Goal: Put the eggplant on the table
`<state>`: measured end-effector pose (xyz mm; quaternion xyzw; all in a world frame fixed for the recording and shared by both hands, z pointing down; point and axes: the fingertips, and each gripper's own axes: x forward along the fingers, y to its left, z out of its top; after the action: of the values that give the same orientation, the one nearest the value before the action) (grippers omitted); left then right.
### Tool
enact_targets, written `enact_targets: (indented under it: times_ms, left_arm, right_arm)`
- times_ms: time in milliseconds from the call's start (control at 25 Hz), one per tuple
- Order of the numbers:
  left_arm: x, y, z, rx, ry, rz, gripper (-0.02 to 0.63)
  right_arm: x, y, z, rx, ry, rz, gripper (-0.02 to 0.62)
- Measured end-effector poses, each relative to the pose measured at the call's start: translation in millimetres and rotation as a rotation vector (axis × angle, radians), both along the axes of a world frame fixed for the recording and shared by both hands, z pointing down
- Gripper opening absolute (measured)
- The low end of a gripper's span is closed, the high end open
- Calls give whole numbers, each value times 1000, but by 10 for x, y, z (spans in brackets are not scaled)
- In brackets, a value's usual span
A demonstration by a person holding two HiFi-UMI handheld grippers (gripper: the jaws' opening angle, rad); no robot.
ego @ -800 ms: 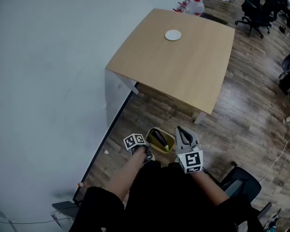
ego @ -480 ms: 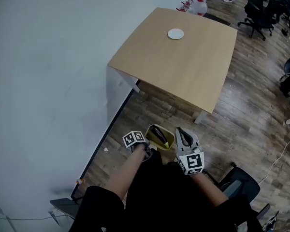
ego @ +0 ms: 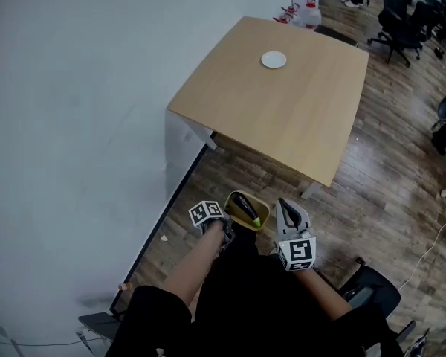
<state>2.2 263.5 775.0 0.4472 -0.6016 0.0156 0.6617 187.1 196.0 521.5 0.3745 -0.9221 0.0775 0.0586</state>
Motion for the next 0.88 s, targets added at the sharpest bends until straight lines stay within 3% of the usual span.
enact_targets:
  times_ms: [480, 880]
  left_arm:
    - [-523, -1394, 195, -17, 58, 77, 32]
    - [-1441, -2433, 171, -24, 89, 88, 32]
  right_arm:
    - [-635, -1244, 203, -47, 93, 35, 60]
    - [-1513, -2373, 309, -76, 148, 79, 60]
